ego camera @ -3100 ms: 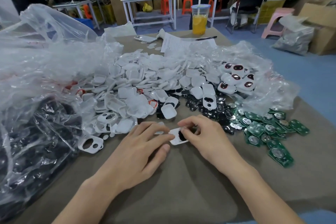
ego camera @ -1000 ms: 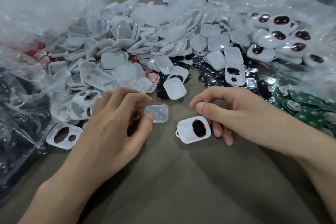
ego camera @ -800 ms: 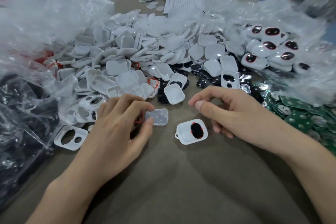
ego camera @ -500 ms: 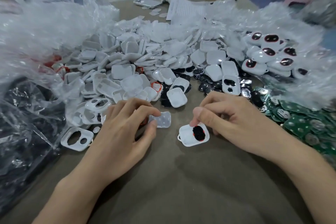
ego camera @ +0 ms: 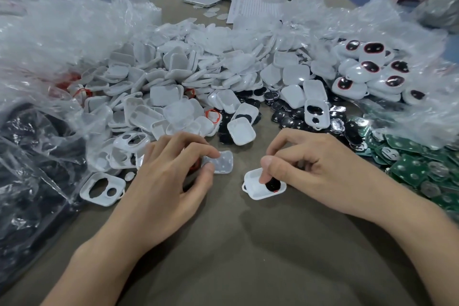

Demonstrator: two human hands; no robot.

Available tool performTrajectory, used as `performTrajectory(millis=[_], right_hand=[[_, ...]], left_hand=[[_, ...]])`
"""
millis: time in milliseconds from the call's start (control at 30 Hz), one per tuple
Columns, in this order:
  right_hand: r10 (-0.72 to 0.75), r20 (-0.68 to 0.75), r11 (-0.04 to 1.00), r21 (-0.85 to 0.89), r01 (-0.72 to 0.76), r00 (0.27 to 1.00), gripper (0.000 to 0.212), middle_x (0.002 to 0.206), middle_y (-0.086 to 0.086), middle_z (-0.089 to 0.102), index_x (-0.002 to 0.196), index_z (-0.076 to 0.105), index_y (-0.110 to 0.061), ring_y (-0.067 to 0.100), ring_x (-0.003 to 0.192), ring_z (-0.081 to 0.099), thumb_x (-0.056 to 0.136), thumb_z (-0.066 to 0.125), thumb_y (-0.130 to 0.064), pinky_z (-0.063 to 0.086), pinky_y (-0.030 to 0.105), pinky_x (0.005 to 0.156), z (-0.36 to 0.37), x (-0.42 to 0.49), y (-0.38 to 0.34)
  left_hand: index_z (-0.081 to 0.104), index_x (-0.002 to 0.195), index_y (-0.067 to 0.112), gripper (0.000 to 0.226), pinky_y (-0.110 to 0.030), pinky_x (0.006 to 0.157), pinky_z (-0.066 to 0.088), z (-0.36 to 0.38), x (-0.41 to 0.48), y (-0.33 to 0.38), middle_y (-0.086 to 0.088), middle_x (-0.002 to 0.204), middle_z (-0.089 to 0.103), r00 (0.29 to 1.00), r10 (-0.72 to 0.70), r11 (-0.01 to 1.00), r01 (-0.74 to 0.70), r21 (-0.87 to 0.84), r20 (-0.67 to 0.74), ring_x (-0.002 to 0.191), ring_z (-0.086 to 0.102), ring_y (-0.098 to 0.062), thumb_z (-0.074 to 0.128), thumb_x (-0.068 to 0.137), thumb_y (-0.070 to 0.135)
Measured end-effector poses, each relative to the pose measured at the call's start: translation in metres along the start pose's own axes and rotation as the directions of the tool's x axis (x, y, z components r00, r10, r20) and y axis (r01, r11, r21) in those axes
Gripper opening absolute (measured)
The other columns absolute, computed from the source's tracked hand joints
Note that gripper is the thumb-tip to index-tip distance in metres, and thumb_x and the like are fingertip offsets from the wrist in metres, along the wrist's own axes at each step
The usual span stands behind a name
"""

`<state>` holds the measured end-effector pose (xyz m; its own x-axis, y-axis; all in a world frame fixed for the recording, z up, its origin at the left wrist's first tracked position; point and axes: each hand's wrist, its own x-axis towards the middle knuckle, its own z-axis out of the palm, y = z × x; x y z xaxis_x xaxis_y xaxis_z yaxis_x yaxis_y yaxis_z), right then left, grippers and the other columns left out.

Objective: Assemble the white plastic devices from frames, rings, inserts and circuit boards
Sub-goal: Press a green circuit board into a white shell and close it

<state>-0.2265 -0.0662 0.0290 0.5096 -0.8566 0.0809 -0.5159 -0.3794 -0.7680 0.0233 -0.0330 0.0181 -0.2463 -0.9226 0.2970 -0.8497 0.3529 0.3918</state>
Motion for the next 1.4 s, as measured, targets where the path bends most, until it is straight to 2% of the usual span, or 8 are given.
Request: performTrajectory(millis=[167, 333, 533, 700, 933, 1100, 1233, 1400], right_hand=[[0.021, -0.089, 0.999, 0.046, -0.017, 0.996, 0.034, 0.097, -0.012, 0.064, 0.081, 0.076, -0.041, 0.012, 0.066, 0.061, 0.095, 0.049, -0.057, 0.044, 0.017, 0.063, 0.0, 0.002, 0.003], [0.039, -0.157, 0.992, 0.121, -0.02, 0.987, 0.034, 0.095, -0.012, 0.063, 0.084, 0.075, -0.038, 0.012, 0.065, 0.068, 0.098, 0.048, -0.053, 0.044, 0.011, 0.054, 0.0, 0.003, 0.004], [0.032, -0.219, 0.963, 0.268, 0.029, 0.975, 0.035, 0.095, -0.005, 0.066, 0.085, 0.076, -0.033, 0.013, 0.068, 0.068, 0.097, 0.049, -0.051, 0.053, 0.025, 0.052, -0.001, 0.004, 0.0], [0.017, -0.327, 0.955, 0.285, 0.081, 0.945, 0.03, 0.09, -0.011, 0.067, 0.09, 0.075, -0.035, 0.009, 0.063, 0.066, 0.102, 0.05, -0.046, 0.05, 0.015, 0.055, 0.0, 0.007, -0.002], [0.043, -0.343, 0.955, 0.291, 0.063, 0.938, 0.019, 0.086, -0.006, 0.071, 0.101, 0.072, -0.037, 0.013, 0.068, 0.067, 0.102, 0.053, -0.038, 0.053, 0.023, 0.061, 0.001, 0.037, -0.004], [-0.01, -0.343, 0.962, 0.252, 0.102, 0.939, 0.018, 0.086, -0.027, 0.066, 0.101, 0.069, -0.039, 0.0, 0.067, 0.063, 0.103, 0.055, -0.028, 0.047, 0.011, 0.061, 0.006, 0.048, -0.007], [-0.003, -0.282, 0.962, 0.263, 0.08, 0.96, 0.015, 0.094, -0.02, 0.067, 0.108, 0.071, -0.037, 0.015, 0.079, 0.064, 0.1, 0.059, -0.032, 0.055, 0.03, 0.074, 0.009, 0.039, -0.001], [0.05, -0.186, 0.9, 0.434, 0.036, 0.981, 0.023, 0.085, -0.014, 0.071, 0.107, 0.074, -0.034, 0.006, 0.071, 0.062, 0.089, 0.067, -0.045, 0.05, 0.016, 0.07, 0.003, 0.04, -0.003]], left_hand=[[0.066, 0.111, 0.027, 0.021, -0.032, 0.098, 0.037, 0.001, 0.0, -0.002, 0.017, 0.115, 0.057, 1.0, 0.011, 1.0, -0.011, 0.007, -0.008, 0.108, 0.05, -0.01, 0.053, 0.096, 0.032], [0.068, 0.116, 0.026, 0.029, -0.032, 0.099, 0.032, 0.003, 0.001, -0.006, 0.013, 0.115, 0.057, 1.0, -0.013, 0.997, 0.014, 0.076, -0.008, 0.107, 0.049, -0.013, 0.051, 0.096, 0.038], [0.068, 0.115, 0.032, 0.028, -0.028, 0.101, 0.026, 0.003, 0.001, -0.006, 0.018, 0.118, 0.054, 0.999, -0.01, 0.997, 0.007, 0.082, 0.034, 0.112, 0.043, -0.007, 0.052, 0.099, 0.049], [0.064, 0.106, 0.031, 0.018, -0.018, 0.102, 0.021, 0.004, 0.002, -0.005, 0.023, 0.112, 0.058, 0.998, 0.051, 0.997, -0.052, 0.063, 0.031, 0.111, 0.045, -0.005, 0.052, 0.098, 0.042], [0.061, 0.126, 0.033, 0.033, -0.023, 0.102, 0.026, 0.008, 0.008, -0.004, 0.022, 0.113, 0.055, 0.998, 0.043, 0.998, -0.045, 0.053, 0.034, 0.11, 0.047, -0.006, 0.048, 0.097, 0.042], [0.059, 0.124, 0.036, 0.024, -0.017, 0.099, 0.029, 0.009, 0.006, -0.005, 0.025, 0.107, 0.049, 0.995, 0.099, 0.995, -0.099, 0.01, 0.021, 0.108, 0.047, 0.0, 0.048, 0.103, 0.03], [0.059, 0.124, 0.041, 0.028, -0.013, 0.083, 0.041, 0.007, 0.008, 0.003, 0.022, 0.107, 0.054, 0.997, 0.03, 0.983, -0.043, -0.179, -0.072, 0.101, 0.058, -0.003, 0.049, 0.102, 0.027], [0.066, 0.11, 0.043, 0.033, -0.008, 0.063, 0.044, 0.005, 0.041, 0.027, 0.012, 0.094, 0.067, 0.971, -0.156, 0.82, 0.025, -0.572, -0.182, 0.075, 0.061, 0.0, 0.063, 0.097, 0.013]])
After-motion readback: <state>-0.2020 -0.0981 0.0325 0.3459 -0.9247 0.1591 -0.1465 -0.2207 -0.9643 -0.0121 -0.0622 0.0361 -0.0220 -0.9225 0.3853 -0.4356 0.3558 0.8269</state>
